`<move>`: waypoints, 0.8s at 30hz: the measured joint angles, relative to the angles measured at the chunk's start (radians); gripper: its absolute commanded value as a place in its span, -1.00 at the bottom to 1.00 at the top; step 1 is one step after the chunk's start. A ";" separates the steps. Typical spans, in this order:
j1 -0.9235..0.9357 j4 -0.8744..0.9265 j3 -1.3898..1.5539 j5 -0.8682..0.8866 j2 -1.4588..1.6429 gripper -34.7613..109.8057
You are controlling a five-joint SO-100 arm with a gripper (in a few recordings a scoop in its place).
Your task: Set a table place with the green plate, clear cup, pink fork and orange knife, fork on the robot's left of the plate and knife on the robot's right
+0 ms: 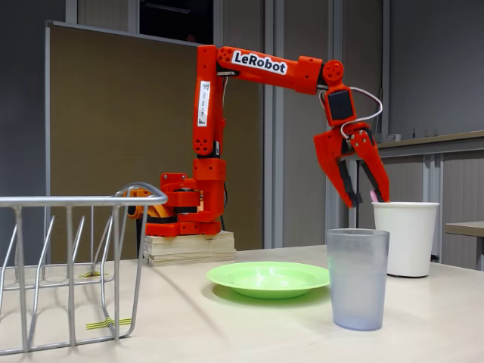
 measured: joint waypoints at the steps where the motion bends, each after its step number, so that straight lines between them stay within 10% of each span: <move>1: 0.000 -0.015 0.000 -0.006 -0.005 -0.40; 24: 0.035 0.210 -0.290 -0.080 0.034 -0.52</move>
